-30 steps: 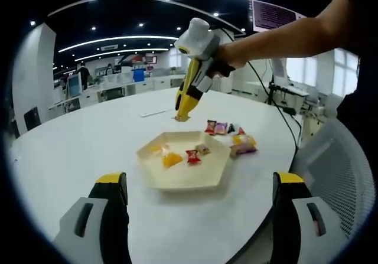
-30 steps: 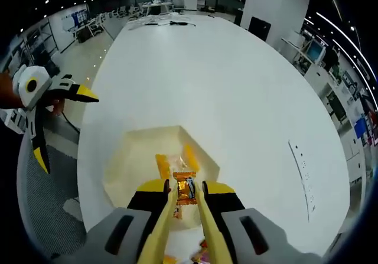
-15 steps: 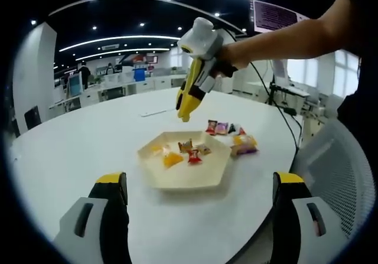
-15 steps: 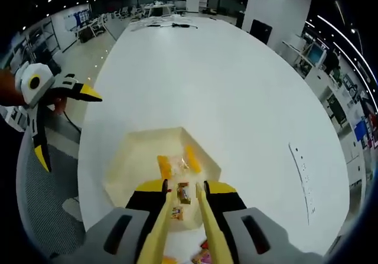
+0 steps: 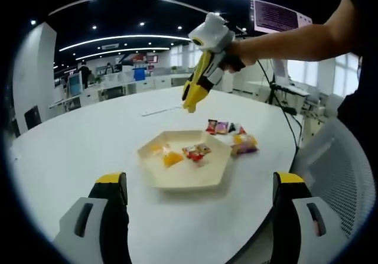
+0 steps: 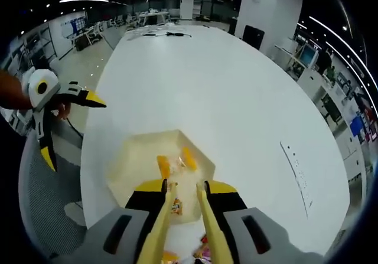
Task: Place the target food into the container with the food tongs after gripping and lifting it, then release it inside without dropping or visibly crushing the food.
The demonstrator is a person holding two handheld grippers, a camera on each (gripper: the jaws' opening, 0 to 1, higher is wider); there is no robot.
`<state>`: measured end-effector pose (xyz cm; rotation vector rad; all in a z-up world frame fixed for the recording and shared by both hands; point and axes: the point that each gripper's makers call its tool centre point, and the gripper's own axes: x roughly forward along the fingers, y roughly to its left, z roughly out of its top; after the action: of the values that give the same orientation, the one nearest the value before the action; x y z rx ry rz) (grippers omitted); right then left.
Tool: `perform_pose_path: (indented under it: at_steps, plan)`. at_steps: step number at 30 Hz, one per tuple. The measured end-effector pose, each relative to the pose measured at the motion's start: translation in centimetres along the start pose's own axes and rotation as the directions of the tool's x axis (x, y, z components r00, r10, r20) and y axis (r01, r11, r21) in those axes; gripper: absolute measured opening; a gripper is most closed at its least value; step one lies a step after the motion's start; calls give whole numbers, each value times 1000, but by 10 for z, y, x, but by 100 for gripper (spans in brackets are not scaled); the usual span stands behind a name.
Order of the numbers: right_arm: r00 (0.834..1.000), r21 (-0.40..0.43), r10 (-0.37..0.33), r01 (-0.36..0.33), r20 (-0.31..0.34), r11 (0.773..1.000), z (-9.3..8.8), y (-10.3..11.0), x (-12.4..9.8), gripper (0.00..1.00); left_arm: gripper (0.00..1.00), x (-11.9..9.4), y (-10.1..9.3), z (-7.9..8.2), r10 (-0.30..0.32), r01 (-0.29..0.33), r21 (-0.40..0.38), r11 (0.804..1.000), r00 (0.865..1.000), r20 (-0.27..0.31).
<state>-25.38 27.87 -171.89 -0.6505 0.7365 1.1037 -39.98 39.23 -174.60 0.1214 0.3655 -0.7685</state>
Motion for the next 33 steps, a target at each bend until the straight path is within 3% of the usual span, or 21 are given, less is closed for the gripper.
perform_pose_path:
  at_steps: [21,33]
  plan:
    - [996,90,-80,77,39,993,-60,-5,-58,25,99,1,-1,-1,0,0,3,1000,1000,-6]
    - [992,146,-101,90,71,985,-94,9,-75,26,99,2,-3,-2,0,0,9,1000,1000,-14]
